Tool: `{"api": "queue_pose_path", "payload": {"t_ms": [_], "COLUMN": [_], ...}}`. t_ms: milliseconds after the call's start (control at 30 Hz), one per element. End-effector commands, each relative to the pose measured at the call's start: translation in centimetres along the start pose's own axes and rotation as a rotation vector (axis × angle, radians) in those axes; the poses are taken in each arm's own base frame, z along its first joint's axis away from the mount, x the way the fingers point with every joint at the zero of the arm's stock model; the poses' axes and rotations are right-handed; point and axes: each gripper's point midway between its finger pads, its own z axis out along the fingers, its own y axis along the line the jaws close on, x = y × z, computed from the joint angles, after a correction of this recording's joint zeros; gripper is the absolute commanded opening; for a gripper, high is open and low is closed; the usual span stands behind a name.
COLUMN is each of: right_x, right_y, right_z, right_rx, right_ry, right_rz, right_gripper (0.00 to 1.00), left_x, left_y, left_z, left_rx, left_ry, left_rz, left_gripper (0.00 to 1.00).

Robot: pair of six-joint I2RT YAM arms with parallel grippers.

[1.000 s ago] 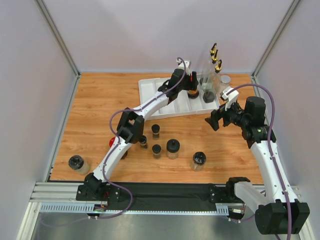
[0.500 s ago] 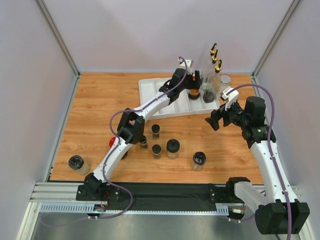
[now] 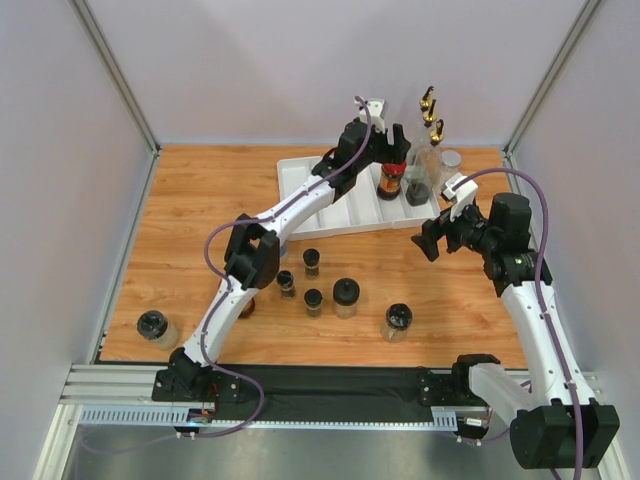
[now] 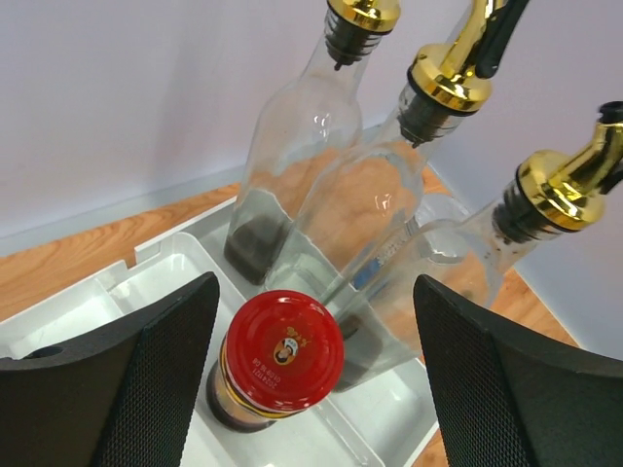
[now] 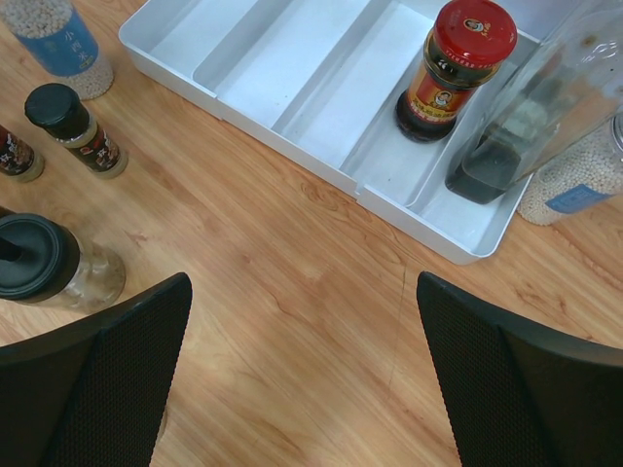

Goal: Organize the condiment bottles
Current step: Place the bottle in the storage box, then pick up the bottle from the center of the board.

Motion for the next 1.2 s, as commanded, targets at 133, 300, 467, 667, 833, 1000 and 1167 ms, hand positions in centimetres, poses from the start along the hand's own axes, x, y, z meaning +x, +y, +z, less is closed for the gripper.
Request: {"api": "queue_pose_path", "payload": {"t_ms": [133,300,467,667,833,1000,1167], "right_x": [-1.4,-1.1,-0.5,0.0,0.0,-0.9,-1.5], "right_y": [0.1,0.9,2.5,6.3,8.7,9.5,11.3], "right_z": [-0.7,-0.5,-0.3,-0.9,-1.6,-1.3,0.0], "right_rx": [-0.006,-0.05,-0.143,-0.354,-0.483,-0.534,-0.615], "right_ry": [-0.04,-0.046,-0.059,-0.112,-0.176,-0.158,-0.067], "right_rz": [-0.062,-0.079,-0.109,-0.176,-0.205,-0.267,-0.332], "right_gripper": [1.0,1.0,1.0,1.0,1.0,1.0,1.0], "left_x": [-10.0,-12.7,-15.7,-13.3,-13.6,-12.0,-11.1], "left_y": [-3.5,-2.4,-0.7,3.8,6.3,9.0,10.3], "left_z": [-4.8,-9.9,-16.7,-25.3,-33.0,-38.6,-43.5], "left_rx": [0.081,0.051,-0.001,-0.075,-0.149,-0.295,-0.408], "left_ry": [-0.133,-0.112,-0.112,0.019,0.029,0.055,0.043], "left_rz": [0.15,0.249,0.299,0.284,0.292,0.343,0.402], "left_gripper": [0.9,0.93,0.95,0.97,0.98,1.0,1.0]}}
